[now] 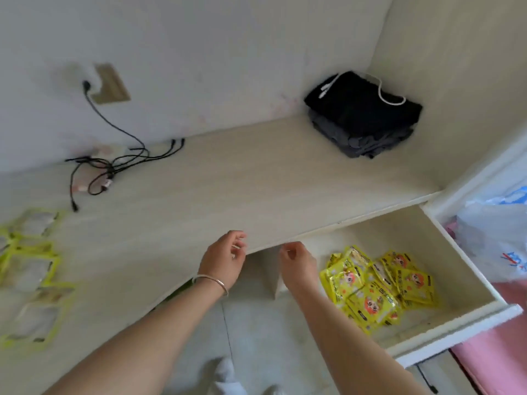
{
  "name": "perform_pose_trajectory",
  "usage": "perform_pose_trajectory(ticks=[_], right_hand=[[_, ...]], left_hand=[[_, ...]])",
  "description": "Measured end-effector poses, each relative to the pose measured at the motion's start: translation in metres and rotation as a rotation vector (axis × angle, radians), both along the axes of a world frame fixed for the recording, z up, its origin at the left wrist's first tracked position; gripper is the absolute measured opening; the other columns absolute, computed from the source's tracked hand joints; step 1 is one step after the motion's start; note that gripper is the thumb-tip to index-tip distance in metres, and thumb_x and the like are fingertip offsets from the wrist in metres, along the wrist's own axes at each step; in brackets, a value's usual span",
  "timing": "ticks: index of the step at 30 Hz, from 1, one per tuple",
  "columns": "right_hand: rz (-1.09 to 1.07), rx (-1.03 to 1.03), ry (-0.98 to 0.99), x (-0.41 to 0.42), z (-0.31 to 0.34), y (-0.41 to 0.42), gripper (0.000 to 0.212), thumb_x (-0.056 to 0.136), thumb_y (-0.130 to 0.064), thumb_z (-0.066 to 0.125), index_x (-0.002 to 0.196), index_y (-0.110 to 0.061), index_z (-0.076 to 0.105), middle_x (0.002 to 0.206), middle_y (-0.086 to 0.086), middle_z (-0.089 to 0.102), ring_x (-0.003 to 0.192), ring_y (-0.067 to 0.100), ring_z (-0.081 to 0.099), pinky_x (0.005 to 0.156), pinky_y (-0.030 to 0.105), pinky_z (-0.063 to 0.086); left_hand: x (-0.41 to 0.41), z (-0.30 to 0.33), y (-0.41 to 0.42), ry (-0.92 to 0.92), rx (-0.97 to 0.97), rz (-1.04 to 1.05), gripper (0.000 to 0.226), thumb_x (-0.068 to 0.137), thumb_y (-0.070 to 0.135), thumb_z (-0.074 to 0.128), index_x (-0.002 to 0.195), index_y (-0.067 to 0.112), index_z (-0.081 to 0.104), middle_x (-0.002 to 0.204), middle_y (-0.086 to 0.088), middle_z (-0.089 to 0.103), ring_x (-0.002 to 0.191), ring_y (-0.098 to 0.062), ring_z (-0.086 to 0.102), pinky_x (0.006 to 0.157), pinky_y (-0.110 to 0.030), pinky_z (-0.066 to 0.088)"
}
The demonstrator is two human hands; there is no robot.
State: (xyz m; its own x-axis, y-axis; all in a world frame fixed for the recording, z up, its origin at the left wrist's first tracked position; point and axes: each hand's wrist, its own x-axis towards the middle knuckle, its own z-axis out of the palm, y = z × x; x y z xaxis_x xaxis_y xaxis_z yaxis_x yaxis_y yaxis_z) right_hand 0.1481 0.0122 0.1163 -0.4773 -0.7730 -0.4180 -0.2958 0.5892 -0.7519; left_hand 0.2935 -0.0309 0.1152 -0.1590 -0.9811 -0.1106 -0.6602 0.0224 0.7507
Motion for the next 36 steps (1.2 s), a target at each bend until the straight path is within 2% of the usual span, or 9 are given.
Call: perform_pose_trajectory(ticks=[2, 6, 11, 14, 17, 24, 29, 33, 36], right_hand=[[0.124, -0.001, -0.005, 0.041, 0.009, -0.007, 0.025, 0.093, -0.021, 0.046, 0.110, -0.015, 0.063, 0.109, 0.005, 0.068, 0.104, 0.027, 0.060, 0.079, 0.029, 0.045], [0.324, -0.017, -0.046, 0.127, 0.017, -0.020, 0.026, 0.092, -0.017, 0.044, 0.110, -0.016, 0.063, 0.108, 0.002, 0.068, 0.093, 0.020, 0.060, 0.073, 0.026, 0.044], [0.451, 0.009, -0.064, 0.236, 0.015, -0.019, 0.023, 0.089, -0.013, 0.045, 0.101, -0.019, 0.064, 0.102, 0.004, 0.070, 0.092, 0.022, 0.064, 0.073, 0.030, 0.049], [0.517, 0.015, -0.051, 0.299, 0.010, -0.017, 0.023, 0.089, -0.014, 0.045, 0.099, -0.021, 0.065, 0.100, 0.004, 0.070, 0.092, 0.024, 0.066, 0.075, 0.032, 0.053], [0.584, 0.018, -0.021, 0.357, 0.008, -0.017, 0.024, 0.088, -0.017, 0.046, 0.101, -0.020, 0.066, 0.100, 0.005, 0.070, 0.090, 0.025, 0.066, 0.068, 0.029, 0.051], [0.724, -0.012, 0.016, 0.456, 0.005, -0.028, 0.017, 0.087, -0.015, 0.050, 0.093, -0.021, 0.065, 0.089, 0.001, 0.067, 0.089, 0.023, 0.064, 0.082, 0.035, 0.053], [0.807, -0.047, 0.144, 0.485, 0.000, -0.066, 0.028, 0.085, -0.012, 0.052, 0.111, -0.018, 0.063, 0.105, 0.000, 0.064, 0.093, 0.020, 0.059, 0.081, 0.033, 0.050], [0.902, -0.084, 0.330, 0.493, -0.013, -0.106, 0.038, 0.084, -0.014, 0.058, 0.121, -0.018, 0.055, 0.125, 0.005, 0.053, 0.119, 0.025, 0.047, 0.094, 0.035, 0.042], [0.975, -0.047, 0.515, 0.497, -0.018, -0.129, 0.052, 0.083, -0.025, 0.062, 0.132, -0.022, 0.045, 0.136, 0.006, 0.044, 0.127, 0.026, 0.038, 0.101, 0.036, 0.037]], left_hand=[[0.052, 0.011, 0.006, -0.004, -0.003, 0.123, 0.025, 0.085, 0.007, 0.056, 0.107, 0.017, 0.063, 0.085, 0.006, 0.063, 0.076, -0.015, 0.061, 0.084, -0.029, 0.051], [0.158, 0.021, 0.023, -0.036, -0.019, 0.334, 0.022, 0.085, 0.009, 0.057, 0.104, 0.018, 0.065, 0.082, 0.006, 0.065, 0.077, -0.017, 0.062, 0.085, -0.030, 0.051], [0.275, 0.023, 0.051, -0.039, -0.014, 0.485, 0.021, 0.085, 0.007, 0.058, 0.104, 0.013, 0.066, 0.091, -0.006, 0.071, 0.080, -0.022, 0.064, 0.084, -0.031, 0.051], [0.339, 0.022, 0.067, -0.036, 0.017, 0.551, 0.021, 0.086, 0.011, 0.059, 0.104, 0.016, 0.067, 0.096, -0.005, 0.071, 0.089, -0.023, 0.066, 0.087, -0.032, 0.051], [0.394, 0.019, 0.083, -0.018, 0.039, 0.621, 0.021, 0.087, 0.013, 0.057, 0.106, 0.018, 0.065, 0.096, -0.003, 0.069, 0.091, -0.022, 0.065, 0.088, -0.032, 0.050], [0.476, 0.008, 0.099, -0.032, 0.096, 0.742, 0.024, 0.089, 0.016, 0.052, 0.109, 0.021, 0.064, 0.098, 0.000, 0.070, 0.094, -0.020, 0.065, 0.089, -0.035, 0.050], [0.508, -0.009, 0.080, -0.087, 0.142, 0.786, 0.025, 0.088, 0.017, 0.056, 0.112, 0.019, 0.062, 0.117, -0.005, 0.059, 0.108, -0.023, 0.059, 0.094, -0.037, 0.047], [0.523, -0.022, 0.059, -0.260, 0.245, 0.782, 0.042, 0.083, 0.023, 0.060, 0.124, 0.025, 0.054, 0.136, -0.001, 0.044, 0.127, -0.024, 0.038, 0.103, -0.035, 0.038], [0.530, -0.028, 0.049, -0.442, 0.317, 0.699, 0.059, 0.079, 0.031, 0.062, 0.134, 0.030, 0.041, 0.147, 0.005, 0.032, 0.135, -0.022, 0.028, 0.109, -0.034, 0.033]])
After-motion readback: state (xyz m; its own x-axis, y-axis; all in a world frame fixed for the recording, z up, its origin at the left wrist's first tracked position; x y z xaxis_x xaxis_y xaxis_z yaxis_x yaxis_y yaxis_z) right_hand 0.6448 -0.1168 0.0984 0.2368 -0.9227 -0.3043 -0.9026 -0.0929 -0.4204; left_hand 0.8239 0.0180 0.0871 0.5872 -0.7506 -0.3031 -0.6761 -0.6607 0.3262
